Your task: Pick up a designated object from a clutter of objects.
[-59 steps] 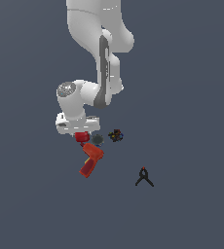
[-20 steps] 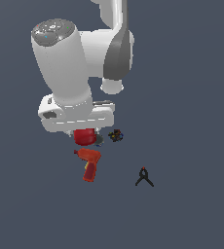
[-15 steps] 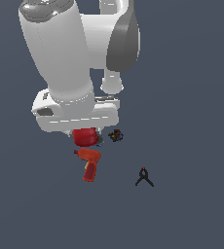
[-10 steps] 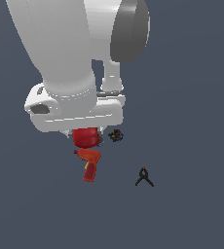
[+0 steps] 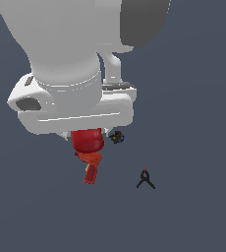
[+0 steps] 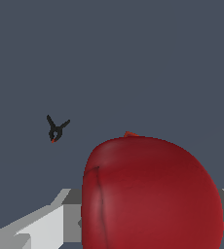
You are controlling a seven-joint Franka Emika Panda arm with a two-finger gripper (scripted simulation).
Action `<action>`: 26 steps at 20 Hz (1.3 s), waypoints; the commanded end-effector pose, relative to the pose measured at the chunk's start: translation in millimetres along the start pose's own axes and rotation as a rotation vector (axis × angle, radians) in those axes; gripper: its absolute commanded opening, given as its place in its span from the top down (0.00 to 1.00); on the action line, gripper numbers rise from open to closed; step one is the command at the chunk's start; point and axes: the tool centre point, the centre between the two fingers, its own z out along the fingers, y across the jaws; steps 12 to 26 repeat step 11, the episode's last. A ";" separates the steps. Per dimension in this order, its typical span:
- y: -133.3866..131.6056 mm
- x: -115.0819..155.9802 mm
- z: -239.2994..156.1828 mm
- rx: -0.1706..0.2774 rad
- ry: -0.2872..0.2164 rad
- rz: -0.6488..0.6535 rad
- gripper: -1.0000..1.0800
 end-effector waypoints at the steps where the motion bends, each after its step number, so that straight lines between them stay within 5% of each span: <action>1: -1.1 5.1 -7.8 0.000 0.003 0.000 1.00; 26: -2.8 12.9 -17.1 0.000 0.003 0.000 1.00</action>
